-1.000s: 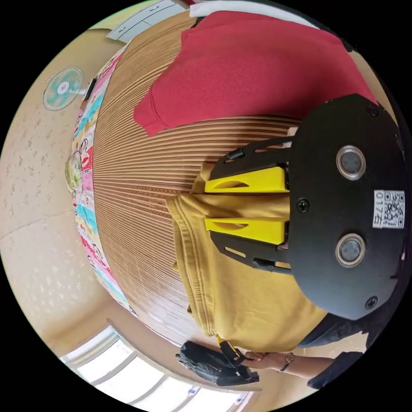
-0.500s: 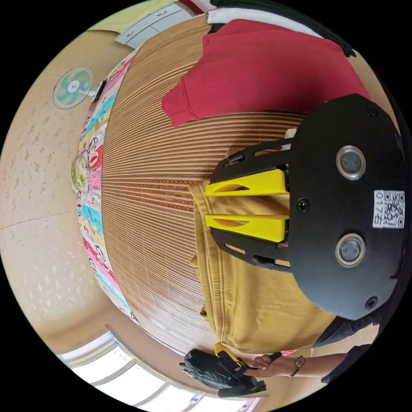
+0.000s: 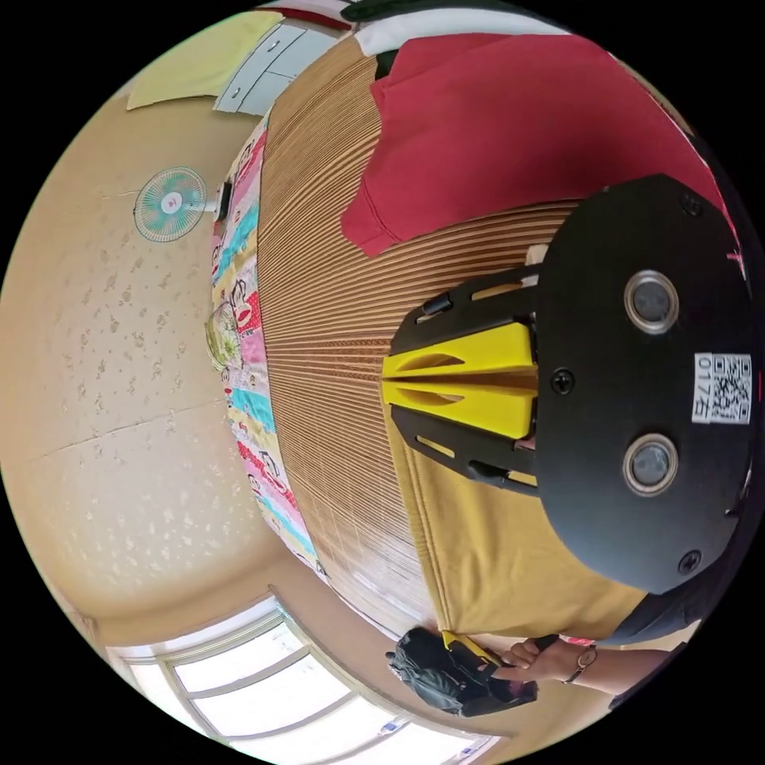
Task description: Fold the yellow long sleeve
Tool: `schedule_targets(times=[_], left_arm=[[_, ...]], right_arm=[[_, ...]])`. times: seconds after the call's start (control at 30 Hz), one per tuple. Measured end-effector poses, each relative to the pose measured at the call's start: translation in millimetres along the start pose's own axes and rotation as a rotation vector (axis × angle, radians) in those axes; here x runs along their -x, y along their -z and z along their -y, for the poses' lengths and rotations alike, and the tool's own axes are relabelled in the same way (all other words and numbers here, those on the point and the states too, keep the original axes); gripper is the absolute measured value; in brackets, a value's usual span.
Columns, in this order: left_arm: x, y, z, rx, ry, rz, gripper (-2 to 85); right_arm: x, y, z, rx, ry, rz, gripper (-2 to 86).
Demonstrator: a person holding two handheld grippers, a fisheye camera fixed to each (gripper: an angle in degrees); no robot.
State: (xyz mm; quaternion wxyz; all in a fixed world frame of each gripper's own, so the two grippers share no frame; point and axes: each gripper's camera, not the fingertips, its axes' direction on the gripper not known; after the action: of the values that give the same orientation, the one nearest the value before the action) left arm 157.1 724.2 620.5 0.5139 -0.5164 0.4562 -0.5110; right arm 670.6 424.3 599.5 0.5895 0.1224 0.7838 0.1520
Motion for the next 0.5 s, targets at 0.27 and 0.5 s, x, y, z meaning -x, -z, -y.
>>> schedule_targets(times=[0.27,0.5], left_arm=[[29,-27,22,0.169,0.114,0.103,3.3],[29,68,5,0.016,0.057,0.029,11.4]], right_arm=[[-25,-97,-6,0.309,-0.055,-0.048,0.5],[-55,-74,-10,0.275,-0.121,0.076,1.7]])
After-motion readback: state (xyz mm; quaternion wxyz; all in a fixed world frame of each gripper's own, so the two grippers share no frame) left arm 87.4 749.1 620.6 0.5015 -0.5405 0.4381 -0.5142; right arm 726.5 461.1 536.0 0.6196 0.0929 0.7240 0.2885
